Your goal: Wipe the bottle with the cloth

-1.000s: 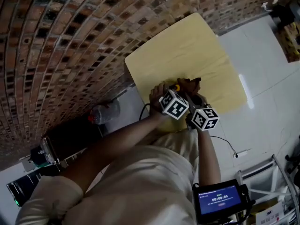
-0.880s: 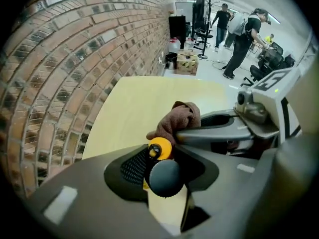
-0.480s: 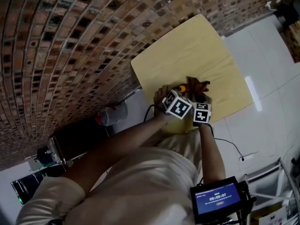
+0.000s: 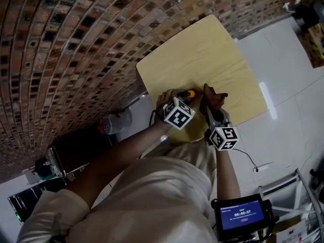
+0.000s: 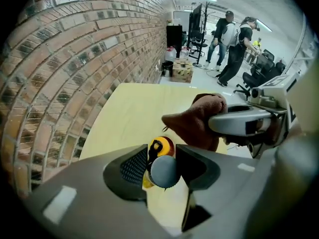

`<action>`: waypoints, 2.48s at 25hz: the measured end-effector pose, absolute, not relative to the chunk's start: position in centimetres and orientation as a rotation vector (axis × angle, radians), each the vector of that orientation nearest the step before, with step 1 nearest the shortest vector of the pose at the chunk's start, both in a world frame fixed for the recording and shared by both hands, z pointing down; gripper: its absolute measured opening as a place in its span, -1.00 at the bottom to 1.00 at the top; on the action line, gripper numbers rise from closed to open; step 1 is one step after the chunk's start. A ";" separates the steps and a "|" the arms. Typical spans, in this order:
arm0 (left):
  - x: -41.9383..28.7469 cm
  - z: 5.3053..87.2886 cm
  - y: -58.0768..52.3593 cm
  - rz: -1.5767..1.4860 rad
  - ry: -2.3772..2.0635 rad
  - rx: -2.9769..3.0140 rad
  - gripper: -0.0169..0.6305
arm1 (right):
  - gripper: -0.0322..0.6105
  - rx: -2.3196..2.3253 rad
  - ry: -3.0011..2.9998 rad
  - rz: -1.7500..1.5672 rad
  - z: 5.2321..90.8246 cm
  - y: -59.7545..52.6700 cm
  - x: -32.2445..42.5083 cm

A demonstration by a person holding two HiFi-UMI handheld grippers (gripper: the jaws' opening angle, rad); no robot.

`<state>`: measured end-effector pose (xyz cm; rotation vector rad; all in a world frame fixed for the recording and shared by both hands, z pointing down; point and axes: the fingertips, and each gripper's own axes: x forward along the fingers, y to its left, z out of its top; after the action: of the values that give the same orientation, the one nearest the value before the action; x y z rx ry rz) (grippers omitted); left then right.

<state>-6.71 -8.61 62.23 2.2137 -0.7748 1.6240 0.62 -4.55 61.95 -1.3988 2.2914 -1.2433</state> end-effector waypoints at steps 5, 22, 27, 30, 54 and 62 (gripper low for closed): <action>-6.7 62.4 -8.4 1.642 -0.752 2.208 -0.36 | -0.69 -1.222 2.596 -1.150 61.3 -4.3 -4.5; -7.4 62.7 -9.6 1.616 -0.896 2.018 -0.33 | -0.69 -1.637 2.443 -1.591 72.9 -7.3 -1.7; -6.8 60.8 -9.6 1.546 -0.837 2.074 -0.29 | -0.69 -1.563 2.446 -1.460 70.0 -4.3 0.5; -6.6 59.6 -10.1 1.536 -0.796 2.125 -0.31 | -0.69 -1.422 2.567 -1.324 67.2 -2.6 -0.9; -6.0 61.9 -10.4 1.453 -0.645 1.931 -0.49 | -0.69 -1.281 2.369 -1.949 73.6 -5.1 -7.6; -6.6 56.9 -9.8 1.447 -0.530 2.210 -0.29 | -0.69 -1.342 2.177 -1.849 71.0 -1.5 -0.4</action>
<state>-6.58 -9.84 56.88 2.2096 -0.5303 1.4472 -0.42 -1.49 71.04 -1.3423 2.1771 -1.8492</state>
